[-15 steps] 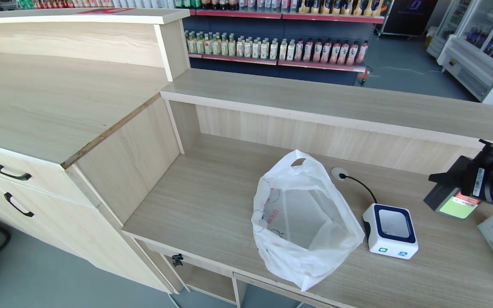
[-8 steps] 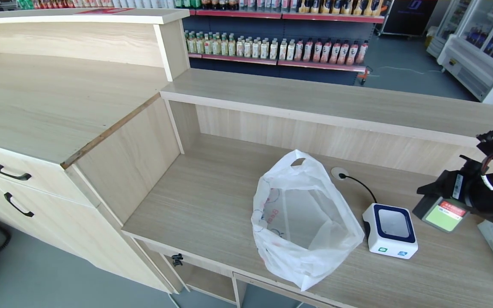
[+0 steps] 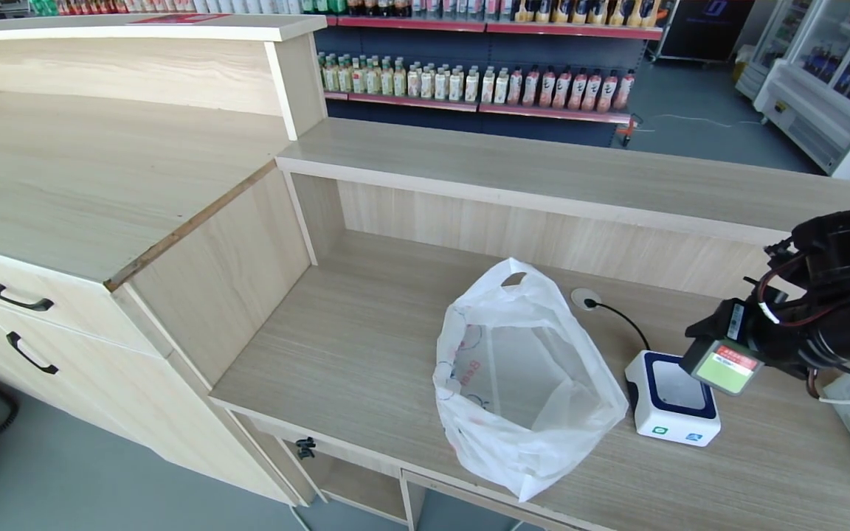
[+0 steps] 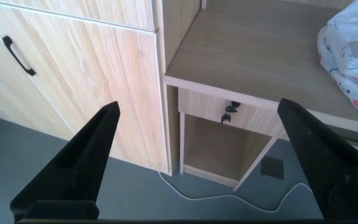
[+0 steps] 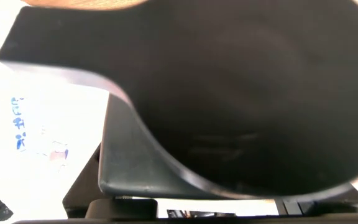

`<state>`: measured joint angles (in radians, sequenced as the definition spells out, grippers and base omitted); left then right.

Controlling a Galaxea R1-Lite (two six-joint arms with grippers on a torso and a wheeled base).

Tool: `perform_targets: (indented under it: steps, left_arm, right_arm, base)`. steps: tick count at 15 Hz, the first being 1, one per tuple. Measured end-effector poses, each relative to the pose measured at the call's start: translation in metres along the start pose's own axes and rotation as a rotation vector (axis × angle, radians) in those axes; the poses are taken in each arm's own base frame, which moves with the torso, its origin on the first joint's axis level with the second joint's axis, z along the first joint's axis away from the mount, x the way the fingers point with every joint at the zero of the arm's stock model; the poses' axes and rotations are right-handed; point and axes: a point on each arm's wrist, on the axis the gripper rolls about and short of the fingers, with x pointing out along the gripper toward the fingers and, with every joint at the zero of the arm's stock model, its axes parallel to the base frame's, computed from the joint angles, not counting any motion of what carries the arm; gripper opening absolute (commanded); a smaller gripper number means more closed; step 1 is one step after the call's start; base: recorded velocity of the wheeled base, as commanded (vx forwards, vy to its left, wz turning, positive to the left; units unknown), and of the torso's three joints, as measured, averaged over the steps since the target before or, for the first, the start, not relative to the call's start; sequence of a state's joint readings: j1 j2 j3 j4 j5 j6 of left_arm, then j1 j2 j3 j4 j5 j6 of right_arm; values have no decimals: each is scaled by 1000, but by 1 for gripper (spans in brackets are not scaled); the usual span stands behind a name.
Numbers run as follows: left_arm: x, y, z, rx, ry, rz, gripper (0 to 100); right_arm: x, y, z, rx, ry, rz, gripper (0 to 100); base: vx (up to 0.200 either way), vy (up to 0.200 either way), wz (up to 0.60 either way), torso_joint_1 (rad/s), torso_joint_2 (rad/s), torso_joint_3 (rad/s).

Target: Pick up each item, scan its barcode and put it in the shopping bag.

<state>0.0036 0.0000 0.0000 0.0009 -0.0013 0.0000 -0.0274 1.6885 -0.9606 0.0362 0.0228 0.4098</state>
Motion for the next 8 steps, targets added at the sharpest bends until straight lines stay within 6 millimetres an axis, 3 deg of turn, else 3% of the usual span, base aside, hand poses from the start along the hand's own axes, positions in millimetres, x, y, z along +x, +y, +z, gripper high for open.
perform_targets:
  steps: [8]
  left_arm:
    - [0, 0, 0, 0, 0, 1, 100]
  right_arm:
    - [32, 2, -3, -17, 23, -14, 0]
  base:
    - [0, 0, 0, 0, 0, 0]
